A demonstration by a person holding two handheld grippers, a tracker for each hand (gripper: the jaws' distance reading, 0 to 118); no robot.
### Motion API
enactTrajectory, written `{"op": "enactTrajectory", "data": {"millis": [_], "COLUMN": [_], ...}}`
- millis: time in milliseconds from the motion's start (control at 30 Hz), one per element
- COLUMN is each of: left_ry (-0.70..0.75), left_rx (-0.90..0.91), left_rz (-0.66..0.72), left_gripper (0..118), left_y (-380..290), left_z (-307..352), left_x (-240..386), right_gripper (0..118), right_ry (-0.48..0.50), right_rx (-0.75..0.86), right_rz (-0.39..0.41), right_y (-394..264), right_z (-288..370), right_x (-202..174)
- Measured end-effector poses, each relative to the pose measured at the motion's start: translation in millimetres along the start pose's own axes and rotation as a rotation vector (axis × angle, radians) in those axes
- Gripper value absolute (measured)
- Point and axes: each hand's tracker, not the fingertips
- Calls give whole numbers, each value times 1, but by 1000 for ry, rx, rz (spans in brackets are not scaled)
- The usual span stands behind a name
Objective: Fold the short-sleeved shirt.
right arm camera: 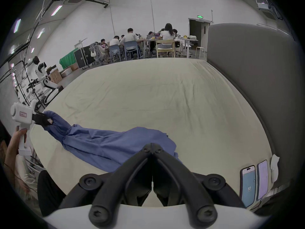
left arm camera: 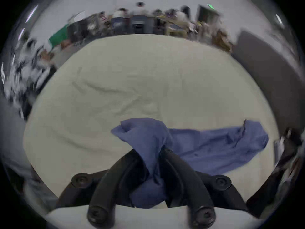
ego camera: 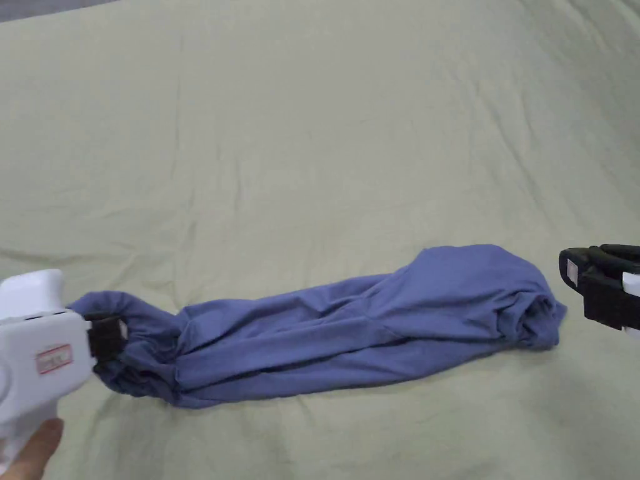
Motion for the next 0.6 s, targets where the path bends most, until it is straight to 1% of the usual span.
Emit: {"op": "enactTrajectory", "data": {"millis": [33, 67, 167, 233, 300, 333, 367, 400, 433, 467, 500, 567, 600], "left_ry": [-13, -37, -161, -219, -277, -313, -389, -493, -578, -602, -590, -559, -494], "left_rx": [-12, -27, -97, -153, -206, -236, -246, -248, -254, -255, -229, -101, -45], "left_rz": [-82, -130, -234, -265, -231, -180, -106, -4, 98, 174, 214, 224, 216], "left_gripper": [12, 12, 12, 12, 14, 24, 51, 73, 83, 83, 83, 83, 86], "left_y": [4, 5, 6, 3, 3, 3, 4, 7, 10, 13, 16, 24, 28], "left_z": [-4, -10, -38, -59, -78, -85, -89, -90, -87, -76, -63, -30, -16], "left_x": [26, 45, 105, 128, 138, 137, 129, 117, 104, 92, 79, 48, 34], "right_gripper": [2, 2, 2, 2, 2, 2, 2, 2, 2, 2, 2, 2, 2], "right_ry": [-1, -2, -17, -22, -28, -29, -33, -36, -38, -36, -34, -32, -30], "right_rx": [0, 0, -2, -3, -7, -7, -9, -10, -10, -12, -13, -11, -11], "right_rz": [-3, -5, -16, -30, -48, -53, -60, -64, -69, -75, -80, -83, -82], "right_y": [0, -1, -4, -7, -9, -10, -11, -12, -13, -13, -13, -13, -12], "right_z": [1, 2, 3, 4, 6, 7, 8, 8, 8, 9, 8, 8, 7], "right_x": [3, 5, 14, 20, 25, 28, 30, 32, 33, 35, 36, 35, 35]}}
